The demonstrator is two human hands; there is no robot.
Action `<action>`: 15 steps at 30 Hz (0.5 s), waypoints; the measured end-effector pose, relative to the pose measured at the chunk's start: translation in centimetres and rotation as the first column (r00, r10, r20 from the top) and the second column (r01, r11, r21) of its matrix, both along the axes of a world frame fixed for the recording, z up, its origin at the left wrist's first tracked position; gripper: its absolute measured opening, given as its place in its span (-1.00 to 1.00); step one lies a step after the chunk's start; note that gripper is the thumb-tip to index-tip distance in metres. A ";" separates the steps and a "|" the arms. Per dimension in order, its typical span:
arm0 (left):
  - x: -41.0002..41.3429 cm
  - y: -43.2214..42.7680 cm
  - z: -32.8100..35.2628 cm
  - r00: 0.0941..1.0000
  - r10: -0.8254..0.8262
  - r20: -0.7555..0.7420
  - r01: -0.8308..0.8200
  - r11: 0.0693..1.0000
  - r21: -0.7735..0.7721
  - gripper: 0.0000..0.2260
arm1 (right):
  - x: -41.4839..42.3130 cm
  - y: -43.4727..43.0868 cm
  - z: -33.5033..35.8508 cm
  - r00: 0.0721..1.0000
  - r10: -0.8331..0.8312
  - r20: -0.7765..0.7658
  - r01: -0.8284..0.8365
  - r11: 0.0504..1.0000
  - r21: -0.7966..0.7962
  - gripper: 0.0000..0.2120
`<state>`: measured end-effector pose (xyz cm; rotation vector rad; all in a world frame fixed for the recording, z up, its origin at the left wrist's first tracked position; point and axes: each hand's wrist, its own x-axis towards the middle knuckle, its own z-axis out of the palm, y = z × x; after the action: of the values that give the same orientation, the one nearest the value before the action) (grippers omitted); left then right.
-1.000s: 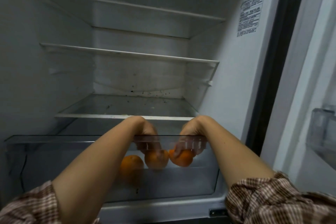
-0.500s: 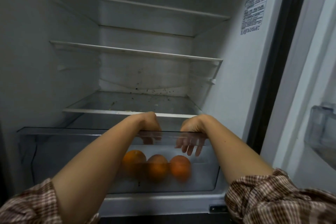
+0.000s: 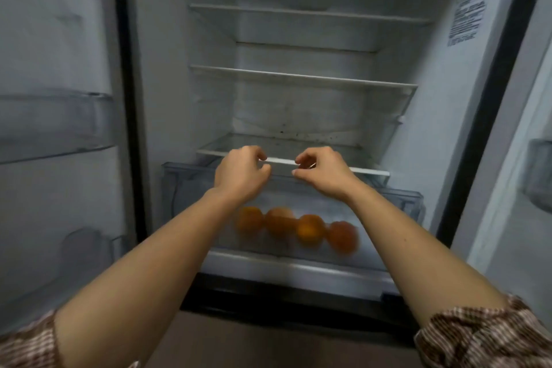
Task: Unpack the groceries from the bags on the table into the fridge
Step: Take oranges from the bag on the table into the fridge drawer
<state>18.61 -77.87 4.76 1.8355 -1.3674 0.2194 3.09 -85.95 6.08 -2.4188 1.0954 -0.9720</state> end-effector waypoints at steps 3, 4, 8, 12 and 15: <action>1.0 5.4 -1.2 0.998 0.033 0.045 -0.033 0.999 -0.006 -0.71 | 1.6 4.5 -1.3 1.000 0.009 0.030 -0.006 0.995 -0.101 -0.77; 1.5 7.3 -1.5 0.997 0.043 0.063 -0.042 0.999 -0.017 -0.71 | 2.1 6.1 -1.7 0.999 0.006 0.041 -0.001 0.992 -0.126 -0.78; 3.0 16.7 -2.4 0.992 0.076 0.101 -0.070 0.996 -0.060 -0.71 | 4.7 14.1 -2.9 0.991 0.083 0.103 -0.070 0.990 -0.121 -0.81; 4.1 27.2 -3.4 0.972 0.154 0.176 -0.136 0.984 -0.111 -0.73 | 7.8 23.9 -4.3 0.972 0.156 0.178 -0.123 0.974 -0.188 -0.81; 5.8 35.2 -4.0 0.958 0.215 0.191 -0.189 0.972 -0.142 -0.74 | 10.4 31.5 -5.4 0.952 0.231 0.199 -0.186 0.958 -0.220 -0.81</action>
<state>24.36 -42.67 0.81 1.8892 -1.2705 0.6018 13.50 -54.45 0.69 -2.4402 0.6760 -1.2942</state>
